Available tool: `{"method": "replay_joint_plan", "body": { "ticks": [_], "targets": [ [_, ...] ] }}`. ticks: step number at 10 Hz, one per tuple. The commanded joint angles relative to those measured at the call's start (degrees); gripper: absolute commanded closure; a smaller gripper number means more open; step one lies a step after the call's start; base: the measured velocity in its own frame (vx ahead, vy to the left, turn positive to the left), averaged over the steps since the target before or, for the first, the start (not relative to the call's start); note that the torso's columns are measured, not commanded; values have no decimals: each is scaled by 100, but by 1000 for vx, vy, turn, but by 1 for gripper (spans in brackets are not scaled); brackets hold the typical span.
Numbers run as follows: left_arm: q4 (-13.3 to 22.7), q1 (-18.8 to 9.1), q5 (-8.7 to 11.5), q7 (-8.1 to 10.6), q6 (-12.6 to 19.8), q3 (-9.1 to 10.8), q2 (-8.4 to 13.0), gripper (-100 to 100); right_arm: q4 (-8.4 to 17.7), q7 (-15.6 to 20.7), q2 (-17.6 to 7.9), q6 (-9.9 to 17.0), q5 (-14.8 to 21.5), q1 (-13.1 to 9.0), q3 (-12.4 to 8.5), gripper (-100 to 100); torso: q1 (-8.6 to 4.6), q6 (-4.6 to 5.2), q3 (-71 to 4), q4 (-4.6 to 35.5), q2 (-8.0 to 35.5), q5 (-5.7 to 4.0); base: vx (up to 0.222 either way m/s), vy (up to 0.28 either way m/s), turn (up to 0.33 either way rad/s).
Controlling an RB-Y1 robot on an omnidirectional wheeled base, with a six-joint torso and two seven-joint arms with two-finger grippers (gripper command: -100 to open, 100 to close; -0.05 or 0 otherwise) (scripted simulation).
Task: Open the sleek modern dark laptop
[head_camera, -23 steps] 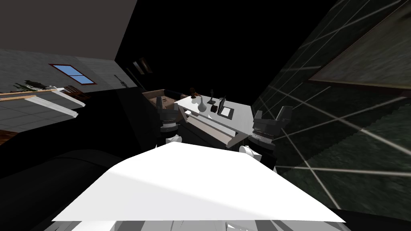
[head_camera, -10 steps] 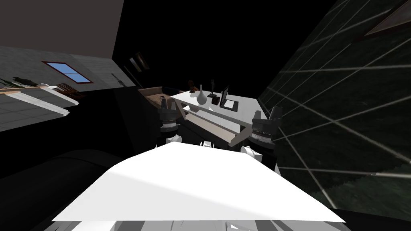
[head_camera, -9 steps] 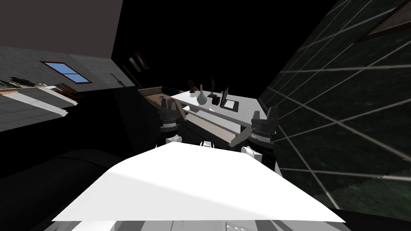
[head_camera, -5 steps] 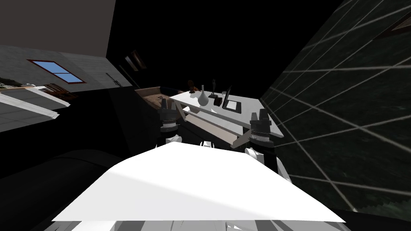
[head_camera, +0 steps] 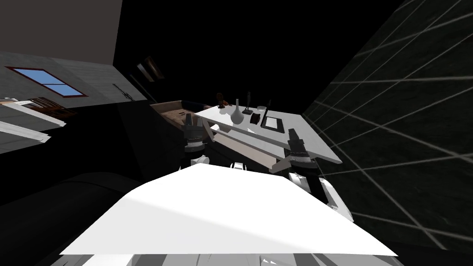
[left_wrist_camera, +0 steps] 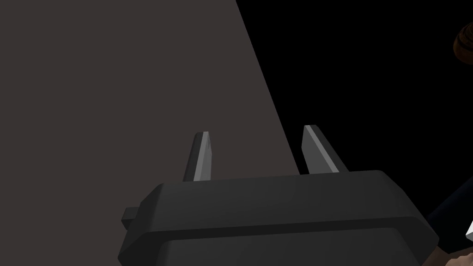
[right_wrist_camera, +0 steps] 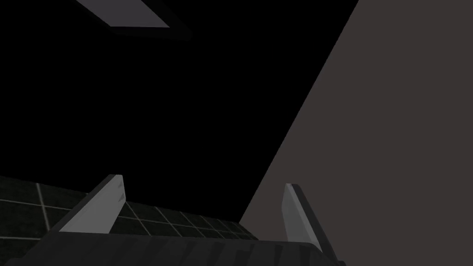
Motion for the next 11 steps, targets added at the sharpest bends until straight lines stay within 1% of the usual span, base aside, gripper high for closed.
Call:
{"method": "replay_joint_plan", "body": {
  "ticks": [1, 5, 6, 8, 9, 10, 11],
  "targets": [
    [0, 0, 0, 0, 0, 0, 0, 0, 293, 200, -440, 205, 365, -59, -196, -100, 5, 0, -5, -2, -7, 2, 162, 194, -62],
    [0, 0, 0, 0, 0, 0, 0, 0, 752, 511, -1147, 507, 950, -94, -505, -100, -2, 0, 7, 4, 11, 0, 115, 182, -75],
    [0, 0, 0, 0, 0, 0, 0, 0, 752, 511, -1199, 507, 950, -94, -505, -100, 1, 0, 0, 0, 1, 1, 95, 128, -18],
    [0, -1, 0, 0, 0, 1, 1, 0, 1016, 670, -1559, 669, 1252, -118, -663, -100, -20, 1, 11, 5, 18, -6, 89, 128, -56],
    [0, 0, 0, 0, 0, 0, 1, 0, 1159, 749, -1751, 753, 1404, -133, -742, -100, -2, 1, 6, 3, 9, 0, 119, 179, -89],
    [0, 0, 0, 0, 0, 0, 0, 0, 1159, 749, -1823, 753, 1404, -133, -742, -100, 13, 0, 0, 0, 1, 4, 87, 146, -27],
    [0, -1, 0, 0, 0, 0, 0, 0, 1308, 828, -2043, 838, 1557, -148, -821, -100, -1, -1, 5, 2, 10, 2, 75, 136, -43]
  ]
}}
